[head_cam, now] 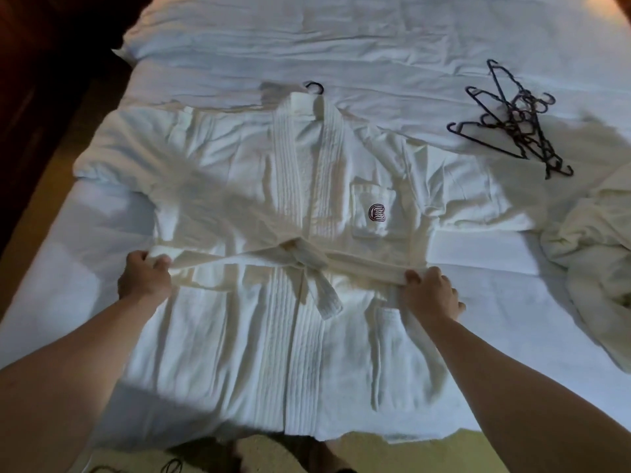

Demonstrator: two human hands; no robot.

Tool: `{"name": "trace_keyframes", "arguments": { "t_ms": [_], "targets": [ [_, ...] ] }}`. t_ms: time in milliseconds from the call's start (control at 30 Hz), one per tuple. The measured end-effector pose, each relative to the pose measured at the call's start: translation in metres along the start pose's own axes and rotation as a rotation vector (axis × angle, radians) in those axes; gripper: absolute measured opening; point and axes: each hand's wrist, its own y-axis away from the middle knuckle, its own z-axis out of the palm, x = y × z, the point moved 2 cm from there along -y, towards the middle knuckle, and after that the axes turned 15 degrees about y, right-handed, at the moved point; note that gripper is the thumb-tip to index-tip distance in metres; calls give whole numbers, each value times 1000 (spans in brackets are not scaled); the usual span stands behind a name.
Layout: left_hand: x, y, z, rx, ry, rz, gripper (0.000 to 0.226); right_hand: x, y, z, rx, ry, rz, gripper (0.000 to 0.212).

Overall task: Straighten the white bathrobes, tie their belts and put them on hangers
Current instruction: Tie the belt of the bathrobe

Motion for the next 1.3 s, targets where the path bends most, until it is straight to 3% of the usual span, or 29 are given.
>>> {"name": "trace_keyframes", "arguments": {
  "t_ms": [133,333,433,567,733,867,1033,1167,1300],
  "targets": [
    [-16,-35,-10,17,26,-2,33,15,-18,0,-1,-106,11,42],
    [-36,-42,-1,26,147,-67,35,28,-26,25,-83,-168,104,53],
    [-28,-31,-4,15,60,-20,39,30,-16,16,-79,-135,84,53],
    [-30,6,-9,-4,1,88,48,38,14,6,-67,-318,33,57],
    [-47,19,-16,-56,-25,111,48,72,53,25,5,-58,56,54],
    [-54,8,-26,13,-62,136,38,86,58,29,79,62,79,46],
    [-40,16,-17,57,-251,83,48,72,57,19,1,122,193,46],
    [1,72,12,3,-262,394,66,58,75,8,110,80,-25,53],
    [52,127,65,-172,-306,725,70,46,78,4,1,178,-374,59]
  ]
}}
